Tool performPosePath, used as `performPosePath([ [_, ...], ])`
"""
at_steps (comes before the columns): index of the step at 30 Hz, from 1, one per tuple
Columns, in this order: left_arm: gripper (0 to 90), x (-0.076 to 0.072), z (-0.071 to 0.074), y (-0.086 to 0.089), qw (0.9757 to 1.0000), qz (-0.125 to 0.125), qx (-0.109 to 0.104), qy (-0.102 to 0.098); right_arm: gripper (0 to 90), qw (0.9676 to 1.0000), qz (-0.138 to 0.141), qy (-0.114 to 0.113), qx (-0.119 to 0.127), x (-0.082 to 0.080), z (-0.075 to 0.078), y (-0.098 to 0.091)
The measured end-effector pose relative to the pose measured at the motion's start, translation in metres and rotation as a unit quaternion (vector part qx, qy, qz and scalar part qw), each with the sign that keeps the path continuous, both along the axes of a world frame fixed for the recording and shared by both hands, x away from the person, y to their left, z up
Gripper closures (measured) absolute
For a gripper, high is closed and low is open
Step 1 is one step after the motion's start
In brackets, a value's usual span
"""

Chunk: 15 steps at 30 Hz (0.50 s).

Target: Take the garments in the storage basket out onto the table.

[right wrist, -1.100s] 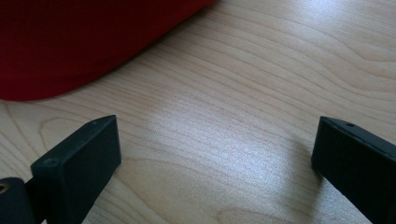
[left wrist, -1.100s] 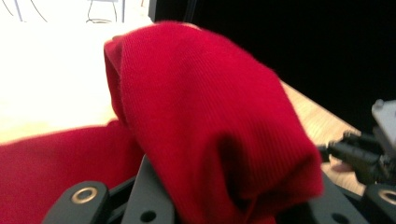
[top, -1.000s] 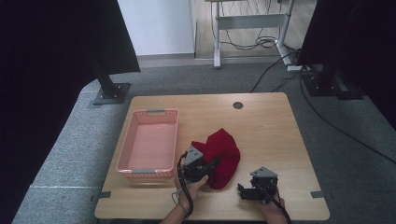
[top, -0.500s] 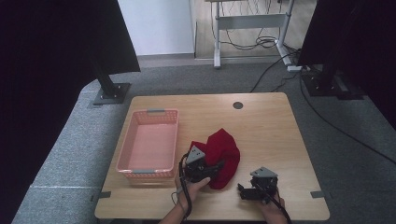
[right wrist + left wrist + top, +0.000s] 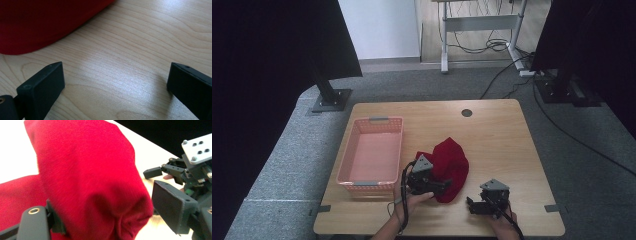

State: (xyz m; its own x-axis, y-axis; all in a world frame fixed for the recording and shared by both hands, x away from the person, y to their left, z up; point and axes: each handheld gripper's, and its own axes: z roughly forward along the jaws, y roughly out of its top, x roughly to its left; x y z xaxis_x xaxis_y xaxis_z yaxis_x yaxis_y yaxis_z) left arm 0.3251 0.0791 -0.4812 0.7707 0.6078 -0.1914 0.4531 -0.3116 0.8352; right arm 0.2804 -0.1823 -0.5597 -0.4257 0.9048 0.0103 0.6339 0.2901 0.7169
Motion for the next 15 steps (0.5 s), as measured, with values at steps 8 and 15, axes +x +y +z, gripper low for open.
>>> performPosePath([
  [8, 20.9, -0.007, 0.011, 0.022, 1.0, 0.002, -0.006, -0.007, 1.1, 1.0, 0.0, 0.0, 0.0, 0.0, 0.0, 0.0],
  [15, 20.8, -0.015, 0.012, 0.052, 0.9999, 0.014, -0.003, -0.007, 1.1, 1.0, 0.0, 0.0, 0.0, 0.0, 0.0, 0.0],
])
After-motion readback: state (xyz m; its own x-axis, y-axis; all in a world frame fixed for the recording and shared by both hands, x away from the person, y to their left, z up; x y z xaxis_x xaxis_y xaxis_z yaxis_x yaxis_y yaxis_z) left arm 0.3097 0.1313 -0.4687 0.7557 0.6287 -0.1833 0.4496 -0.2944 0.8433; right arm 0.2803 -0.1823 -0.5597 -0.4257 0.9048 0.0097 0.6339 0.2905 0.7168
